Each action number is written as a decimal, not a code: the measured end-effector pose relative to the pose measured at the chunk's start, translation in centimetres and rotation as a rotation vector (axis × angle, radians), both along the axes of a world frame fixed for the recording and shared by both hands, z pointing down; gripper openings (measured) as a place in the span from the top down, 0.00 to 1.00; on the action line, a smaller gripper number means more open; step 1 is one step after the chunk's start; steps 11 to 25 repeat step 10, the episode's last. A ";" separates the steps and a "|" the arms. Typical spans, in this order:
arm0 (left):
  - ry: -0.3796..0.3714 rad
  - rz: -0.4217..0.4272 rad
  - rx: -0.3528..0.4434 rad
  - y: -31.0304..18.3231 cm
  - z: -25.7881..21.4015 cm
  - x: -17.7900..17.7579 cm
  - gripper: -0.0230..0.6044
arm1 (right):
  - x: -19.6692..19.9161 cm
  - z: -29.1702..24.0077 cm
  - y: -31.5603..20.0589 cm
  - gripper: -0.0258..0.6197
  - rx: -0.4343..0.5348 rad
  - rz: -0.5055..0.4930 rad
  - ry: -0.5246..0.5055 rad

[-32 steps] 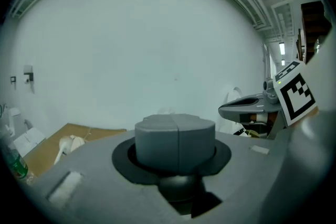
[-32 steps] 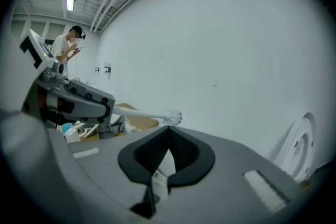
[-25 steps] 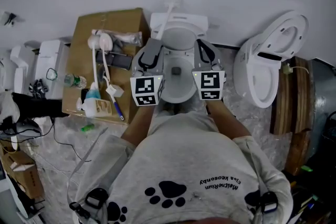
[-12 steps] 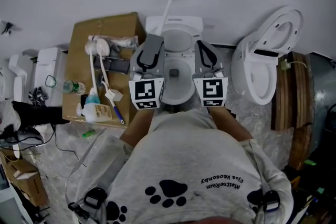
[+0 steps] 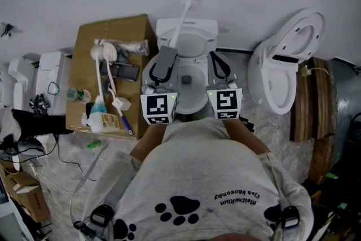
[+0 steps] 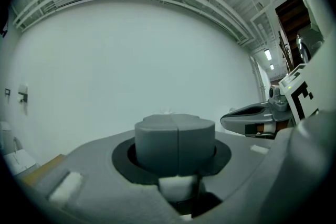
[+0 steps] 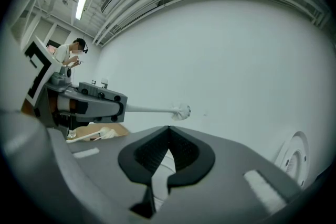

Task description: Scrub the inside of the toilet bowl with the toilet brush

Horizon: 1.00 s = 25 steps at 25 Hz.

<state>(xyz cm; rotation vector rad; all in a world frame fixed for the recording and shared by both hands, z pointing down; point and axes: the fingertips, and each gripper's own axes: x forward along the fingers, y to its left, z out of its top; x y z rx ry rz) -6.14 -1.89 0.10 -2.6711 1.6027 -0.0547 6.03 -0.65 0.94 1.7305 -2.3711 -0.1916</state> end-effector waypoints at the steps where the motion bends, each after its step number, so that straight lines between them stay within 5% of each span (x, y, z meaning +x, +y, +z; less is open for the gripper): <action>1: 0.000 -0.002 -0.004 0.0 0.2 0.0 0.72 | -0.1 0.1 0.0 0.97 -0.002 -0.003 -0.001; 25: 0.005 -0.007 -0.027 0.0 0.9 0.2 0.72 | -0.2 0.4 0.1 0.97 -0.007 -0.014 -0.009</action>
